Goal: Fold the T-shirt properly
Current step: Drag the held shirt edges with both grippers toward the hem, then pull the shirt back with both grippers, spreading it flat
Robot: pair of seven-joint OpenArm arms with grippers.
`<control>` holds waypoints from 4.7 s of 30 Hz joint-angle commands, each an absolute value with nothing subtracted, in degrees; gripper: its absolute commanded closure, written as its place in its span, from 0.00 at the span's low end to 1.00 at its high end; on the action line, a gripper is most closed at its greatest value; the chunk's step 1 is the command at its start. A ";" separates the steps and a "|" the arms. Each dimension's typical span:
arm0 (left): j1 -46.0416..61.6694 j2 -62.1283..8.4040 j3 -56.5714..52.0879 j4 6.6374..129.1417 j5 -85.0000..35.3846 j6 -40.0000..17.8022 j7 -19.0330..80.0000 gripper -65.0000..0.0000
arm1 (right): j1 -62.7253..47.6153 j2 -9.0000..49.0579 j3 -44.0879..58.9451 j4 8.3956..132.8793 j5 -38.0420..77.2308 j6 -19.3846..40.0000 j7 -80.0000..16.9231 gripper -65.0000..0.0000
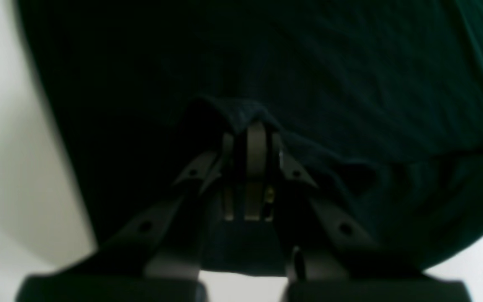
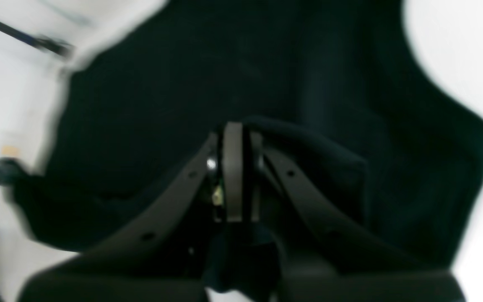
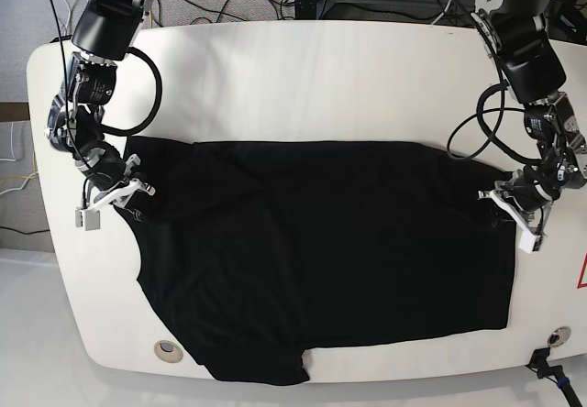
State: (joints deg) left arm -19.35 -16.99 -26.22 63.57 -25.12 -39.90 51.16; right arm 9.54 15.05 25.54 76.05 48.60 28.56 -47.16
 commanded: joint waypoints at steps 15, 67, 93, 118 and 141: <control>-23.43 -21.93 -26.68 64.57 -20.26 -40.00 47.43 0.80 | 19.91 12.00 25.71 76.97 23.69 29.32 -45.85 0.60; 0.92 -26.86 -22.46 89.10 -13.85 -40.00 33.89 0.48 | -2.42 15.69 22.81 81.45 17.36 29.76 -36.62 0.38; -6.64 -26.86 -24.04 64.75 -13.93 -40.00 26.68 0.48 | -3.56 14.99 22.64 81.45 17.45 29.76 -36.53 1.00; -7.60 -25.63 -19.82 56.57 -13.85 -40.00 23.43 0.55 | -3.56 14.99 22.55 81.63 17.80 29.76 -36.53 1.00; 17.89 -26.68 -24.92 85.32 -13.85 -40.00 29.85 1.00 | -19.38 15.08 25.36 97.36 17.89 29.76 -41.27 1.00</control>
State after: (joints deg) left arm 15.84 -24.80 -24.08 82.37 -13.02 -39.81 30.63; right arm -17.23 14.55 23.38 94.41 18.04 29.71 -40.73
